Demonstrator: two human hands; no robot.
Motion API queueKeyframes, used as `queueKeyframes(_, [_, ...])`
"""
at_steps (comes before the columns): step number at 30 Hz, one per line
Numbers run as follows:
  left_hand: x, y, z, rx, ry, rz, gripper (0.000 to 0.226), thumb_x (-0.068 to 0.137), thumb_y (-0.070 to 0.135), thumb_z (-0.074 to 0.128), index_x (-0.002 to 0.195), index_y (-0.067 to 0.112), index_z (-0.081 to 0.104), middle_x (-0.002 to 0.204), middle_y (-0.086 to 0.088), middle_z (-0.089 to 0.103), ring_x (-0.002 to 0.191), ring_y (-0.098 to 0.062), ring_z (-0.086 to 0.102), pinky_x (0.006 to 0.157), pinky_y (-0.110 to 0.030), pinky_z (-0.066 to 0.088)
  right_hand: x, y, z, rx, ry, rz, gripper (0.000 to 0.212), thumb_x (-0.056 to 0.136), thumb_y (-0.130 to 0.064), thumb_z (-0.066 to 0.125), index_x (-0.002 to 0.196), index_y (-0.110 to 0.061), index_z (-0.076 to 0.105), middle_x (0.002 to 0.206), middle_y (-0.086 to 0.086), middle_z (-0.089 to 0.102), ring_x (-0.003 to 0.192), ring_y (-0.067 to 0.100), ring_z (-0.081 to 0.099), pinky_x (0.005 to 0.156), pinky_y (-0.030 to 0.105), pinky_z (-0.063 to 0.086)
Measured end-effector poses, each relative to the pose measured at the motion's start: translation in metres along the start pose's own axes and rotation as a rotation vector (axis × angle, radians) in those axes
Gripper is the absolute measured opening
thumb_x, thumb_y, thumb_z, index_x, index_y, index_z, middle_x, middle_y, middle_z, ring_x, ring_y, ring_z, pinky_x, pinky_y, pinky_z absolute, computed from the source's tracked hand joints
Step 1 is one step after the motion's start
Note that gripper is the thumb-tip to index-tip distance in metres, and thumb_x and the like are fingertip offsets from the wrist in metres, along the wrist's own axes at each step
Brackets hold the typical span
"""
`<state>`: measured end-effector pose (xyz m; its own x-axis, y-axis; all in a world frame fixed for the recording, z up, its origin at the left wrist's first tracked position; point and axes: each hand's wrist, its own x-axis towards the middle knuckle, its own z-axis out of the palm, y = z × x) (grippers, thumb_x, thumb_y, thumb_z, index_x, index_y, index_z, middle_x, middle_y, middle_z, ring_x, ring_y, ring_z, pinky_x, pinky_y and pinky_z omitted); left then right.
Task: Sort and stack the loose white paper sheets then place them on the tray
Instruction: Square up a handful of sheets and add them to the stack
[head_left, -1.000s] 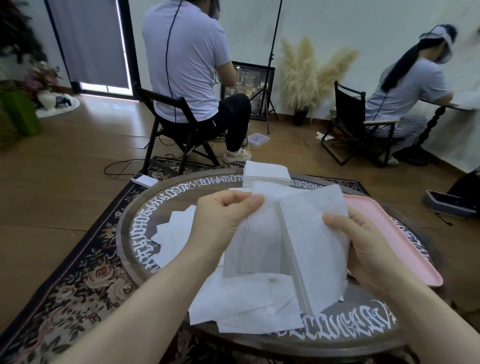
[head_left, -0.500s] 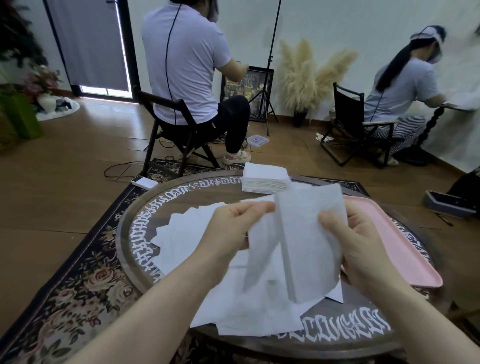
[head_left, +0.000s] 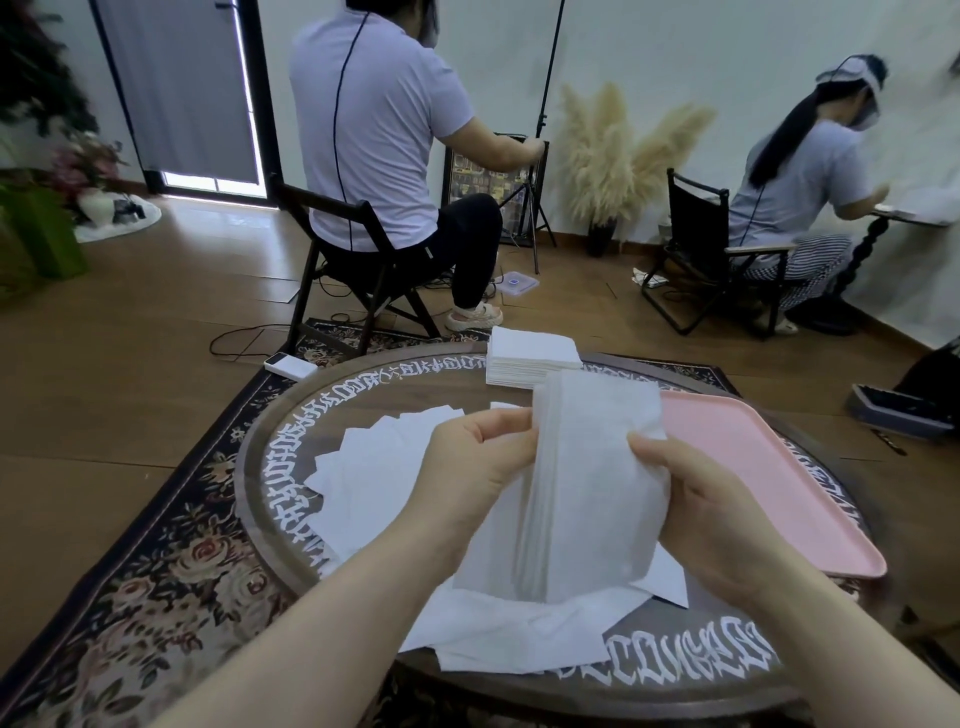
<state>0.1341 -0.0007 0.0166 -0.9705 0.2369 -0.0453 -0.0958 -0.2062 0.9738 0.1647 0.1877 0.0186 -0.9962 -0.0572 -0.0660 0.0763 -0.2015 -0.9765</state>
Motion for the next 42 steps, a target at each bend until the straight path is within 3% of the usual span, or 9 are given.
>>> queueKeyframes(5, [0.004, -0.001, -0.004, -0.013, 0.102, 0.005, 0.028, 0.079, 0.025, 0.079, 0.101, 0.009, 0.076, 0.102, -0.010, 0.076, 0.107, -0.031, 0.068, 0.107, -0.052, 0.044, 0.001, -0.001, 0.000, 0.050, 0.016, -0.014, 0.038, 0.081, -0.028, 0.055, 0.104, -0.006, 0.076, 0.111, 0.012, 0.073, 0.099, 0.023, 0.071, 0.082, 0.037, 0.048])
queueKeyframes(8, [0.006, 0.001, -0.007, -0.047, 0.151, 0.029, 0.019, 0.084, 0.022, 0.075, 0.097, 0.009, 0.076, 0.104, -0.011, 0.075, 0.112, -0.032, 0.065, 0.109, -0.051, 0.042, 0.004, -0.003, -0.005, 0.060, 0.024, -0.067, 0.046, 0.084, -0.029, 0.055, 0.122, -0.006, 0.066, 0.117, 0.012, 0.072, 0.106, 0.025, 0.069, 0.088, 0.040, 0.052])
queueKeyframes(13, [0.005, 0.004, -0.007, 0.014, 0.068, 0.054, 0.014, 0.091, 0.021, 0.066, 0.086, 0.014, 0.077, 0.098, -0.009, 0.076, 0.099, -0.025, 0.065, 0.108, -0.053, 0.042, 0.005, 0.001, -0.007, 0.015, 0.015, -0.126, 0.023, 0.085, -0.025, 0.058, 0.097, -0.018, 0.077, 0.097, 0.011, 0.076, 0.081, 0.023, 0.074, 0.065, 0.030, 0.059])
queueKeyframes(17, [0.001, 0.005, -0.002, 0.022, -0.017, 0.042, 0.018, 0.092, 0.023, 0.064, 0.089, 0.012, 0.079, 0.098, -0.012, 0.076, 0.092, -0.024, 0.066, 0.102, -0.052, 0.045, 0.007, 0.010, -0.006, -0.100, 0.070, -0.149, 0.033, 0.083, -0.029, 0.064, 0.113, -0.015, 0.070, 0.113, 0.014, 0.073, 0.098, 0.029, 0.071, 0.075, 0.033, 0.060])
queueKeyframes(23, [0.000, 0.004, 0.000, 0.045, -0.033, 0.052, 0.021, 0.094, 0.019, 0.063, 0.082, 0.019, 0.080, 0.094, -0.007, 0.077, 0.089, -0.020, 0.067, 0.096, -0.045, 0.049, 0.007, 0.012, -0.001, -0.121, 0.142, -0.161, 0.037, 0.082, -0.030, 0.062, 0.113, -0.012, 0.068, 0.109, 0.010, 0.075, 0.098, 0.027, 0.071, 0.083, 0.039, 0.057])
queueKeyframes(29, [0.001, 0.003, 0.000, 0.040, -0.061, 0.055, 0.022, 0.095, 0.017, 0.060, 0.085, 0.017, 0.079, 0.088, 0.003, 0.076, 0.083, -0.012, 0.068, 0.084, -0.031, 0.050, 0.006, 0.011, 0.003, -0.147, 0.195, -0.188, 0.034, 0.083, -0.031, 0.060, 0.110, -0.014, 0.068, 0.104, 0.006, 0.076, 0.095, 0.024, 0.072, 0.078, 0.037, 0.055])
queueKeyframes(34, [0.002, 0.003, -0.001, 0.011, -0.059, 0.032, 0.019, 0.095, 0.018, 0.060, 0.091, 0.014, 0.078, 0.091, -0.003, 0.076, 0.081, -0.014, 0.069, 0.074, -0.025, 0.053, 0.006, 0.011, 0.006, -0.191, 0.185, -0.231, 0.035, 0.083, -0.030, 0.061, 0.112, -0.012, 0.066, 0.104, 0.004, 0.076, 0.094, 0.022, 0.073, 0.075, 0.033, 0.056])
queueKeyframes(39, [0.001, 0.002, -0.001, -0.009, -0.043, 0.041, 0.020, 0.095, 0.015, 0.059, 0.091, 0.013, 0.078, 0.092, -0.004, 0.076, 0.085, -0.017, 0.069, 0.083, -0.032, 0.051, 0.004, 0.012, 0.006, -0.184, 0.162, -0.245, 0.034, 0.083, -0.026, 0.061, 0.113, -0.011, 0.066, 0.104, 0.005, 0.076, 0.094, 0.021, 0.073, 0.073, 0.029, 0.058])
queueKeyframes(42, [0.001, 0.002, 0.000, -0.018, -0.042, 0.042, 0.020, 0.095, 0.015, 0.059, 0.090, 0.014, 0.078, 0.091, -0.004, 0.077, 0.082, -0.015, 0.069, 0.077, -0.028, 0.052, 0.005, 0.012, 0.006, -0.184, 0.160, -0.246, 0.036, 0.082, -0.028, 0.061, 0.114, -0.011, 0.066, 0.104, 0.004, 0.076, 0.093, 0.020, 0.073, 0.070, 0.025, 0.058])
